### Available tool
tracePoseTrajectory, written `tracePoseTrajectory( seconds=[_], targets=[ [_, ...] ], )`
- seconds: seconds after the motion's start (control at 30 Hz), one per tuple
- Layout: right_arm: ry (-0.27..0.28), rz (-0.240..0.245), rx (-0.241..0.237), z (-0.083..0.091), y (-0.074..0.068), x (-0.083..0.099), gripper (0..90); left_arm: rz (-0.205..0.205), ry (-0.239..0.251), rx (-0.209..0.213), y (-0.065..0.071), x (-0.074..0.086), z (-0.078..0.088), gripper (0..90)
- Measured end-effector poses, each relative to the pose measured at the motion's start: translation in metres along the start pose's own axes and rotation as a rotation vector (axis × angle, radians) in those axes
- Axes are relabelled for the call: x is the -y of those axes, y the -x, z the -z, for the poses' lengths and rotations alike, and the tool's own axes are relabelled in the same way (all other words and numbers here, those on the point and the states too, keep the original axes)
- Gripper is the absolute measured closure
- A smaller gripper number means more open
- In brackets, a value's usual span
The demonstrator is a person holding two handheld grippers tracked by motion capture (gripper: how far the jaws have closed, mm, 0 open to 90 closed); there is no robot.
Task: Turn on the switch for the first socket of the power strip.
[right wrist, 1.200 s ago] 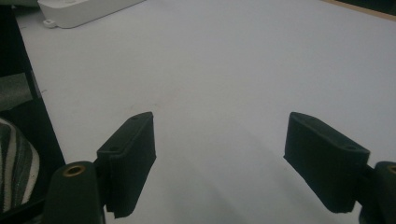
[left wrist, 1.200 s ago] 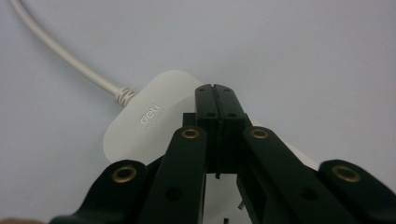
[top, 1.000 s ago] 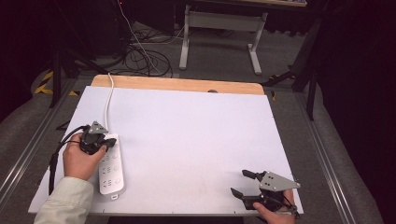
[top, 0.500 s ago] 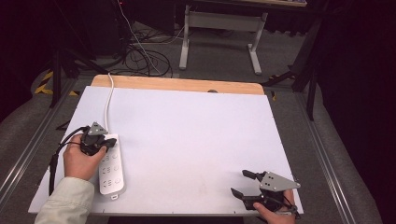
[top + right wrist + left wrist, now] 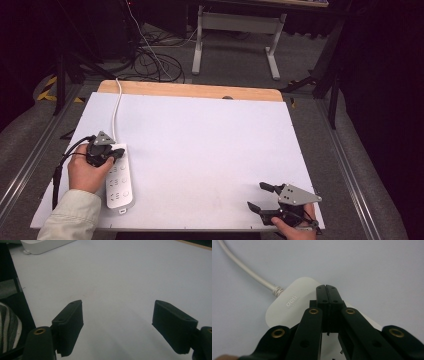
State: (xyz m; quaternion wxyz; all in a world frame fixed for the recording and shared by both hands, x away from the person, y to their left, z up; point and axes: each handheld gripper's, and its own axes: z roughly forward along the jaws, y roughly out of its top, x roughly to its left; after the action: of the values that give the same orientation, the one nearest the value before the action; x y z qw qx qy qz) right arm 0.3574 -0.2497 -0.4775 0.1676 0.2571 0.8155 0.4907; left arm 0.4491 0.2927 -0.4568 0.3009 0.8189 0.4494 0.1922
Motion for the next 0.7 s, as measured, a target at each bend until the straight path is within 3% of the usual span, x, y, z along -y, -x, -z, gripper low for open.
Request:
tracePoseTrajectory(
  seconds=[0.37, 0.57, 0.7],
  targets=[
    [-0.003, 0.001, -0.001, 0.0000, -0.0001, 0.0005, 25.1, 0.009, 0.000, 0.011, -0.0005, 0.0015, -0.0007, 90.0],
    [0.000, -0.001, -0.002, 0.0000, 0.0001, 0.0007, 25.1, -0.015, -0.008, -0.007, 0.0004, -0.0016, 0.0010, 90.0],
    [-0.003, -0.005, -0.003, -0.0009, 0.0006, 0.0009, 25.1, -0.005, 0.019, 0.007, -0.0001, -0.0017, 0.0049, 90.0]
  ],
)
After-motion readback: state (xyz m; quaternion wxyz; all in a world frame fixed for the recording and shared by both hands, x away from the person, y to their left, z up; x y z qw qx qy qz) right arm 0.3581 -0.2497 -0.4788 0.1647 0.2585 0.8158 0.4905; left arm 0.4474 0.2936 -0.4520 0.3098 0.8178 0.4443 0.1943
